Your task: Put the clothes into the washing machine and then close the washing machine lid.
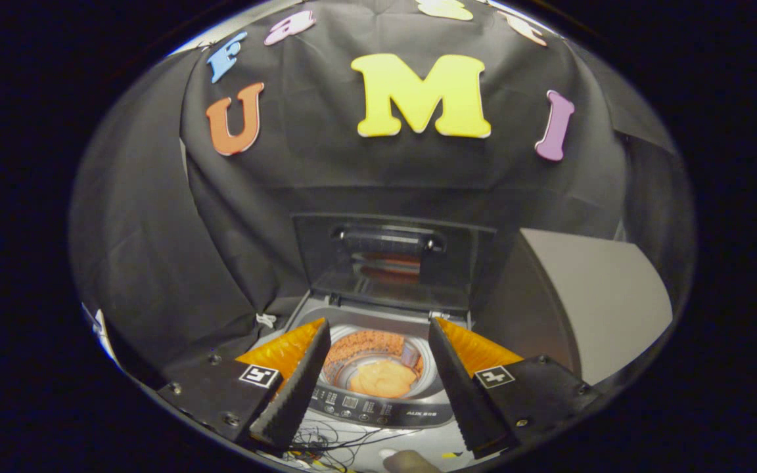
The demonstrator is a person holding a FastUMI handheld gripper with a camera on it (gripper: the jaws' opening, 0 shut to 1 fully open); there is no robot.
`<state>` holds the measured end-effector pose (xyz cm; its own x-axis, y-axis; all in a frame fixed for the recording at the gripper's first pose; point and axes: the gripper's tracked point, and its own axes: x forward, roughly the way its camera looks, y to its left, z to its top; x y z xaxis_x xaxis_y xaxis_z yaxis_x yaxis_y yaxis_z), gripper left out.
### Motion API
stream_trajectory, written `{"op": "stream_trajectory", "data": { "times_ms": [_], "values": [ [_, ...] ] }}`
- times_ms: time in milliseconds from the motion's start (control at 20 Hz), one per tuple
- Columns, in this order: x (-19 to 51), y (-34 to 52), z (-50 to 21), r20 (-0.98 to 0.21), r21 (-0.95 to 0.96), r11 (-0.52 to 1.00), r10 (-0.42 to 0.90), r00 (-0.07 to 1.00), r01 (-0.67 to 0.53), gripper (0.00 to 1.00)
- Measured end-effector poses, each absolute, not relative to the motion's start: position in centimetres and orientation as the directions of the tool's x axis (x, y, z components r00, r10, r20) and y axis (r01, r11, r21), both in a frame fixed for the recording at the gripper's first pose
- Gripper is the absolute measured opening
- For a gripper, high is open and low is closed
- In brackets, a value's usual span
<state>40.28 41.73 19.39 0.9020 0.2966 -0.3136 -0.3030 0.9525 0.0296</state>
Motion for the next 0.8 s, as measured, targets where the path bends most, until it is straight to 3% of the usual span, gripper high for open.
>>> {"op": "stream_trajectory", "data": {
  "times_ms": [350,550,800],
  "values": [
    [46.1,43.4,30.3,-0.2,0.053,0.96,0.28,0.939,-0.275,0.94],
    [50.7,44.4,33.2,-0.225,0.112,0.964,0.263,0.938,-0.243,0.94],
    [57.0,45.2,31.5,-0.303,0.124,0.97,0.238,0.923,-0.209,0.94]
  ]
}}
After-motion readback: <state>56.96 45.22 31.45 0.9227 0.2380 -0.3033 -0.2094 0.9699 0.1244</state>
